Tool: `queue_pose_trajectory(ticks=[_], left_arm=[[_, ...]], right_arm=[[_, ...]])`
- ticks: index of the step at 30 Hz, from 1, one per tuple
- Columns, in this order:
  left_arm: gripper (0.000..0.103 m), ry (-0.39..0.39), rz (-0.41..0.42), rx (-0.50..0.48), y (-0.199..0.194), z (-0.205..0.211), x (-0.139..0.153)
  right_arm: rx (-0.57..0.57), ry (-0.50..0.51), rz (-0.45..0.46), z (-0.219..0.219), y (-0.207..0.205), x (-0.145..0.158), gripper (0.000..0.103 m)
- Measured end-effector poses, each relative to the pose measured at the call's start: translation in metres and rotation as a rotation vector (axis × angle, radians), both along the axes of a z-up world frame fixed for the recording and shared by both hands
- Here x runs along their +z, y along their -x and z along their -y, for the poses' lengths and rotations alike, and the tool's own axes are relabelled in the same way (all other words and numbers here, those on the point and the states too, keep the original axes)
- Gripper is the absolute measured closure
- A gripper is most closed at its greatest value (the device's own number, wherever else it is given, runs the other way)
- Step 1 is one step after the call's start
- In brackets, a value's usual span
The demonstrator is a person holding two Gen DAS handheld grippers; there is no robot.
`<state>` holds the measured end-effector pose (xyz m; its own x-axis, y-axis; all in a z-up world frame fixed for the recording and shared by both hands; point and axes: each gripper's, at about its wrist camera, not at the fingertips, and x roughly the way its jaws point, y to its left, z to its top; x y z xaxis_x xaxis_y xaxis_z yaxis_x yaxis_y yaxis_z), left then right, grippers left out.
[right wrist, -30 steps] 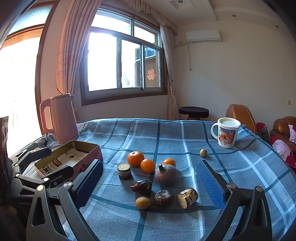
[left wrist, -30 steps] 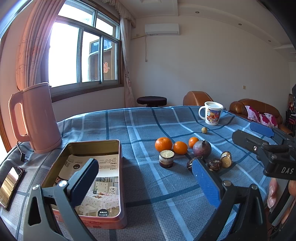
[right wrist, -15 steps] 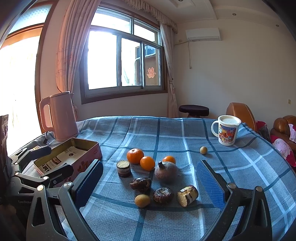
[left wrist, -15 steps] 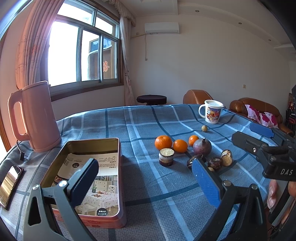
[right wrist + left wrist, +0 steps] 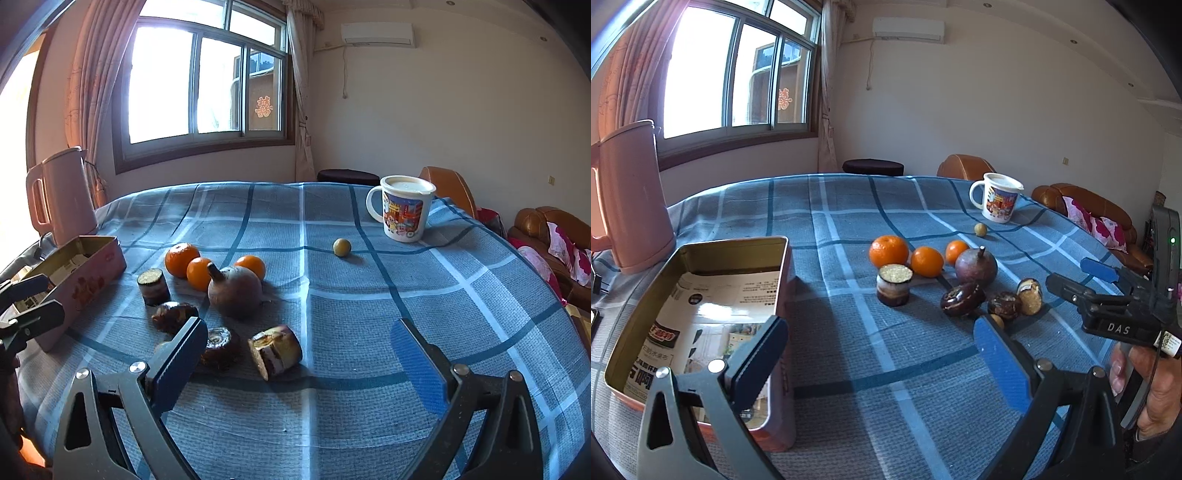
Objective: Organize fruits
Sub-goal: 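Grasp the tan longan with the left tool while the right tool grasps the bread roll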
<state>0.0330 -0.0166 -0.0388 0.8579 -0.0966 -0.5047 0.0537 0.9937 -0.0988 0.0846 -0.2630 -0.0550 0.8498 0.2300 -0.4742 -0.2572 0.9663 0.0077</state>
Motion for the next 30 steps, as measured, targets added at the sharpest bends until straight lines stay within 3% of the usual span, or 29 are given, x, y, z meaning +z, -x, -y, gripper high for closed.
queue_pose_trajectory(ticks=[2, 6, 8, 10, 12, 13, 19, 21, 25, 30], left_arm=[[0.001, 0.003, -0.010, -0.016, -0.004, 0.004, 0.000], [0.006, 0.008, -0.042, -0.059, -0.015, 0.015, 0.000], [0.018, 0.002, -0.062, -0.088, -0.022, 0.023, -0.001], [0.027, -0.015, -0.080, -0.119, -0.031, 0.034, -0.001], [0.033, -0.027, -0.103, -0.144, -0.037, 0.044, -0.003], [0.036, -0.032, -0.114, -0.159, -0.040, 0.049, -0.004], [0.037, -0.036, -0.173, -0.221, -0.054, 0.071, -0.012], [0.038, -0.025, -0.212, -0.252, -0.058, 0.076, -0.018], [0.043, -0.012, -0.259, -0.281, -0.065, 0.083, -0.023], [0.058, -0.003, -0.320, -0.307, -0.074, 0.089, -0.029]], right_arm=[[0.030, 0.005, -0.027, -0.001, -0.004, -0.002, 0.020], [0.079, 0.054, -0.092, -0.008, -0.014, -0.008, 0.021], [0.076, 0.081, -0.107, -0.011, -0.020, -0.010, 0.022], [0.093, 0.087, -0.136, -0.012, -0.027, -0.013, 0.030], [0.116, 0.066, -0.182, -0.012, -0.036, -0.017, 0.046], [0.130, 0.054, -0.197, -0.011, -0.037, -0.018, 0.047], [0.185, 0.052, -0.257, -0.016, -0.043, -0.025, 0.049], [0.205, 0.056, -0.273, -0.019, -0.044, -0.027, 0.062], [0.223, 0.046, -0.282, -0.019, -0.045, -0.027, 0.065], [0.212, 0.044, -0.250, -0.018, -0.041, -0.024, 0.066]])
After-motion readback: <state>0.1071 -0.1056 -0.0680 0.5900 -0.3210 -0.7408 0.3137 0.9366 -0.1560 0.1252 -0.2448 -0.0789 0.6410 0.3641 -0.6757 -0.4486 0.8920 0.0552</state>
